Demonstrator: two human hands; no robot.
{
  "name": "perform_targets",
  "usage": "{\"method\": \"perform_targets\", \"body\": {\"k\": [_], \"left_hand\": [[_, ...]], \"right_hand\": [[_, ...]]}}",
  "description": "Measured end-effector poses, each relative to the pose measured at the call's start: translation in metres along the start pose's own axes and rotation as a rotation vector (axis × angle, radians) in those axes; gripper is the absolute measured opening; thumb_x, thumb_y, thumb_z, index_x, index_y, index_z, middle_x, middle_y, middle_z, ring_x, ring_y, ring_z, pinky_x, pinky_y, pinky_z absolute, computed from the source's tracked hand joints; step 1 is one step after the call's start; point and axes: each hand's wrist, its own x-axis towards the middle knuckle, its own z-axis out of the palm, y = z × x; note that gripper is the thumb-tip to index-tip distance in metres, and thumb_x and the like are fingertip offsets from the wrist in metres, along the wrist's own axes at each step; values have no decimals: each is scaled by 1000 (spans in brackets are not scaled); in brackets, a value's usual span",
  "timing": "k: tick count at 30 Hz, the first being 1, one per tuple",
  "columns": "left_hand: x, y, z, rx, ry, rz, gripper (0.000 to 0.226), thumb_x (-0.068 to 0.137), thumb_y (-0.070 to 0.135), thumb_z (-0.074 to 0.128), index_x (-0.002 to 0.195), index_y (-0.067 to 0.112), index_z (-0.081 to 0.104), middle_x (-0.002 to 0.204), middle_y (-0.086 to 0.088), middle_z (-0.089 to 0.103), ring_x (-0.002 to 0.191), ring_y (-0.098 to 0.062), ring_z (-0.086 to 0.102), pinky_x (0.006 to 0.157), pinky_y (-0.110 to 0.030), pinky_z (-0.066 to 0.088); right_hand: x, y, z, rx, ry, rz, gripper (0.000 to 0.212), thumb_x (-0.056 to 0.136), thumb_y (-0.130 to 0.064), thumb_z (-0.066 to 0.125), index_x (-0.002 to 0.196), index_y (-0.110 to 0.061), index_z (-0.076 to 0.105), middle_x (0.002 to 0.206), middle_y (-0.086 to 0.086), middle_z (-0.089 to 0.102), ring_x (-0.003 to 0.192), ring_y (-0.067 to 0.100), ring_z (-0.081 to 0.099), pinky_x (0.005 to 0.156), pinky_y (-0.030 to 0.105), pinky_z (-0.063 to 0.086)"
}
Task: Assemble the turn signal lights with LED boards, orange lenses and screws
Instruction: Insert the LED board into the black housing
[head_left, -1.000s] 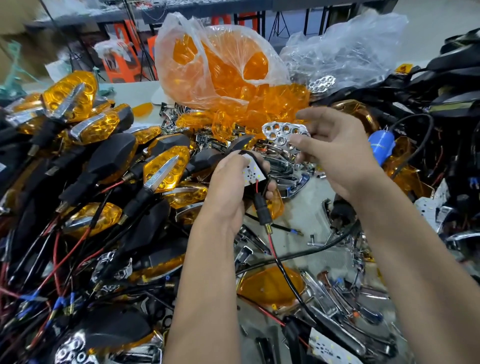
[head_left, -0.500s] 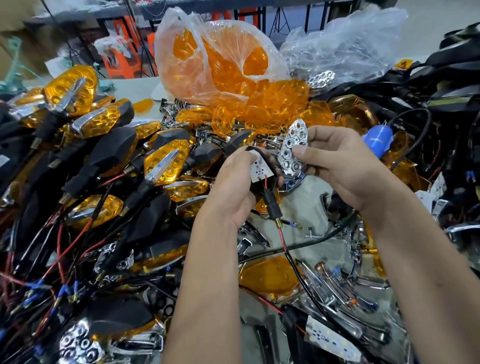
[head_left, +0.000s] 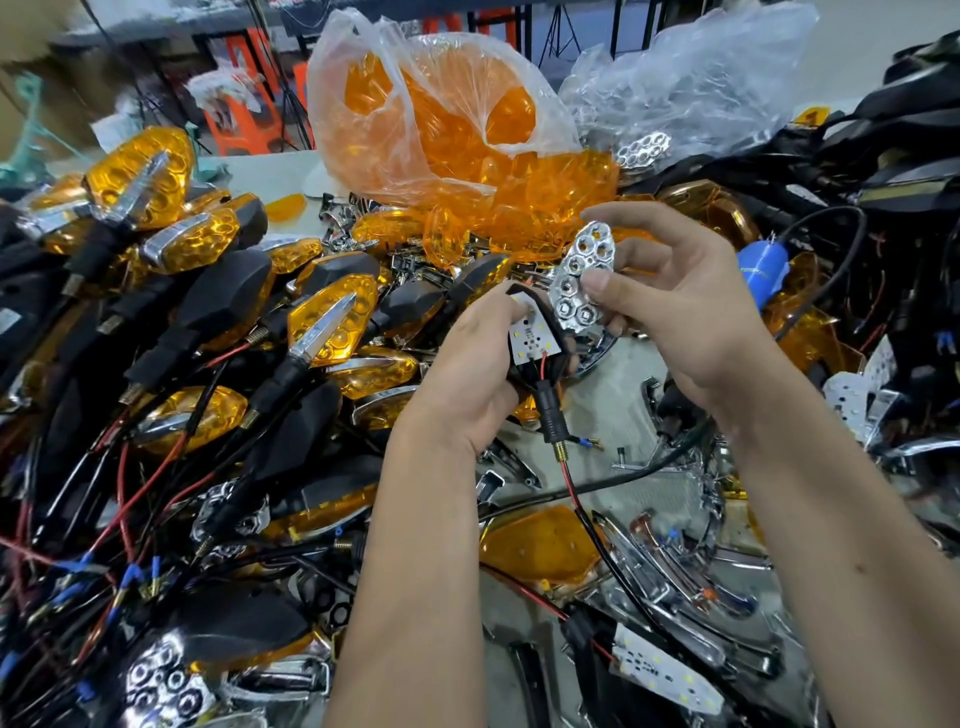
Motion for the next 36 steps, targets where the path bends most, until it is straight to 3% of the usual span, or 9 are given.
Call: {"method": "perform_targets", "body": {"k": [3, 7, 13, 19, 24, 26, 29, 32, 36], "left_hand": [[-2, 0, -1, 72, -98, 62, 26, 98, 14, 40, 91, 14, 64, 87, -15, 63, 76, -29, 63, 71, -41, 57], [-4, 3, 0, 148, -174, 101, 26, 100, 17, 37, 90, 20, 61, 102, -16, 50, 85, -32, 51, 76, -48, 51], [-5, 6, 4, 127, -226, 95, 30, 104, 14, 33, 93, 19, 60, 103, -17, 55, 80, -28, 55, 73, -44, 54], [-8, 9, 5, 66, -233, 91, 29, 105, 12, 34, 93, 15, 60, 110, -17, 50, 88, -29, 50, 74, -42, 51], [-11, 11, 4, -2, -246, 68, 32, 105, 10, 34, 92, 15, 62, 106, -15, 61, 85, -26, 59, 73, -40, 53], [-9, 10, 3, -27, -187, 42, 32, 107, 10, 33, 96, 15, 64, 103, -14, 67, 83, -24, 63, 72, -40, 55], [-4, 8, 3, -52, -53, -20, 34, 112, 19, 36, 135, 5, 57, 106, -14, 68, 83, -22, 66, 72, -38, 56], [-3, 6, 3, -66, -20, -49, 36, 112, 23, 39, 135, 4, 59, 107, -13, 71, 88, -21, 68, 75, -38, 57], [-1, 5, 1, -113, -22, -82, 41, 113, 28, 39, 136, 2, 61, 135, -25, 65, 117, -31, 65, 92, -44, 54]], "right_hand": [[-1, -3, -3, 33, -3, -32, 34, 90, -13, 78, 121, -25, 73, 89, 38, 51, 77, 30, 56, 56, 28, 49], [-2, -6, -5, 99, -48, -61, 31, 91, -16, 76, 120, -25, 72, 80, 15, 52, 78, 27, 56, 54, 28, 49], [-1, -8, -5, 113, -78, -102, 31, 89, -18, 78, 119, -24, 72, 94, 41, 49, 76, 25, 59, 54, 27, 49], [0, -7, -7, 109, -92, -111, 32, 90, -11, 77, 120, -21, 71, 89, 19, 61, 72, 22, 60, 53, 27, 48], [-2, -11, -5, 46, -85, -132, 34, 90, -9, 77, 123, -13, 69, 74, -2, 62, 65, 17, 56, 52, 26, 45], [-3, -15, -3, 24, -98, -132, 35, 89, -10, 78, 123, -13, 70, 73, 15, 60, 60, 33, 53, 50, 34, 40], [-3, -21, 1, 1, -143, -140, 35, 86, -12, 82, 119, -18, 73, 83, 40, 57, 66, 57, 50, 54, 54, 43], [-2, -24, 7, -147, -202, -137, 35, 84, -7, 84, 117, -16, 75, 78, 22, 64, 68, 34, 60, 65, 45, 50], [-2, -21, 14, -255, -250, -94, 36, 83, -4, 85, 114, -22, 77, 75, 4, 65, 72, 13, 60, 71, 33, 51]]}}
